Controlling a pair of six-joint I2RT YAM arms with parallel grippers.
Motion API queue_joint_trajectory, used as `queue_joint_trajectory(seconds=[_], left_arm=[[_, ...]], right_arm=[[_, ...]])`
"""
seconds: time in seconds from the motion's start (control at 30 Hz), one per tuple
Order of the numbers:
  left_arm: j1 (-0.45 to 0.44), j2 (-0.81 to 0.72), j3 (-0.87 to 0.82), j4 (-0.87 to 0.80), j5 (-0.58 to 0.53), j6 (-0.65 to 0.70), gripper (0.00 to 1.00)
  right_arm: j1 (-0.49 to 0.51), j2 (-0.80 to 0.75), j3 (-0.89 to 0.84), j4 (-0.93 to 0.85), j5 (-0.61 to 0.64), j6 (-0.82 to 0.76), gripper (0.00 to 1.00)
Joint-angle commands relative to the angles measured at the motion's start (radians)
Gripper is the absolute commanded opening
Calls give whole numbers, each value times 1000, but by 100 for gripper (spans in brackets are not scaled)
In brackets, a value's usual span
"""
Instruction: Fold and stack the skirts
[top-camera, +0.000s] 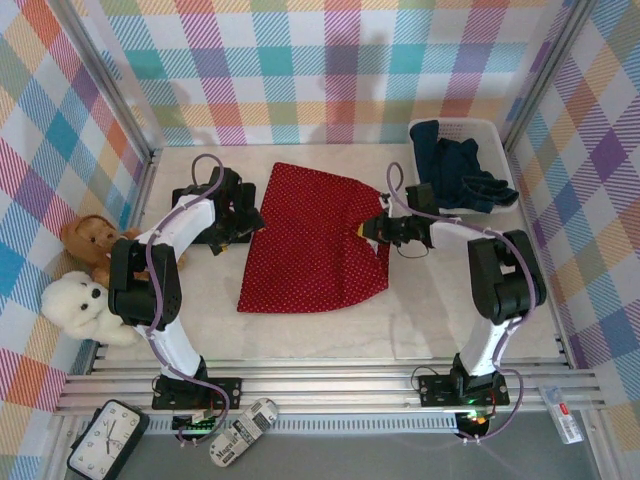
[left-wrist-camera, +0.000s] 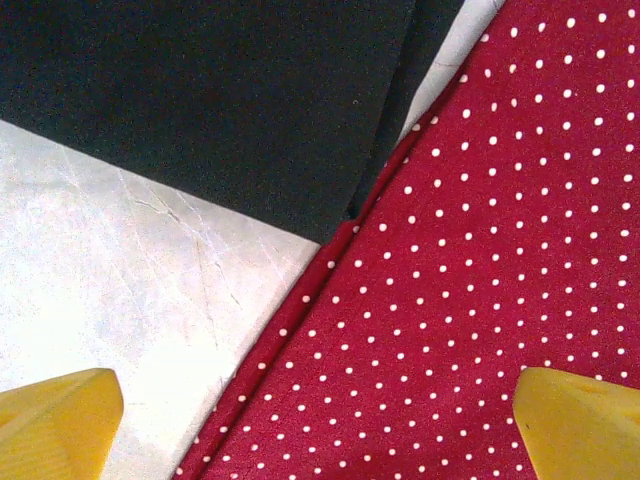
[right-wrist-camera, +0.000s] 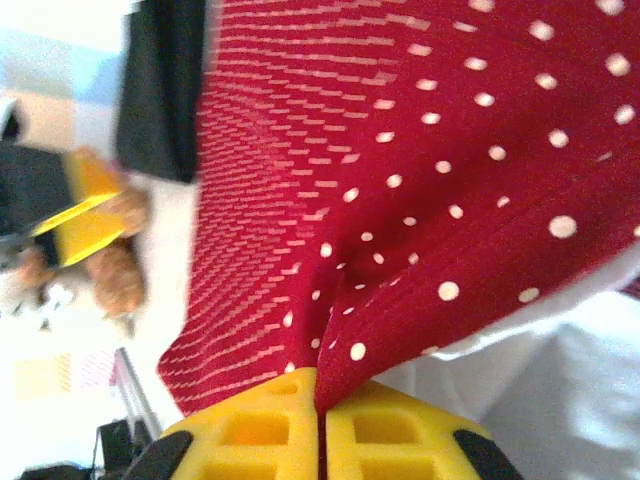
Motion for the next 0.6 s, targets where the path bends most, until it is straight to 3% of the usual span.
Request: queue_joint_trajectory(seconds=[0.0,0.17,0.3,0.37,0.57], left_arm=[[10,0,-25,-11,-1,15,100],[10,-31,-79,-28,-11,32,100],[9,-91,-155,-54,-26,51,99],[9,-127,-199,-48,-10,61,93],[11,-138,-271,10,89,108,74]], right_arm=[[-8,50,-30,-69,112,19,13],[-8,-19,-22,-239,321,16,41],[-9,-162,-134,-268,346,5,55],[-9,-220,-185,-290,335,-2,62],[-4,-311,-289,-291,261,-15,66]])
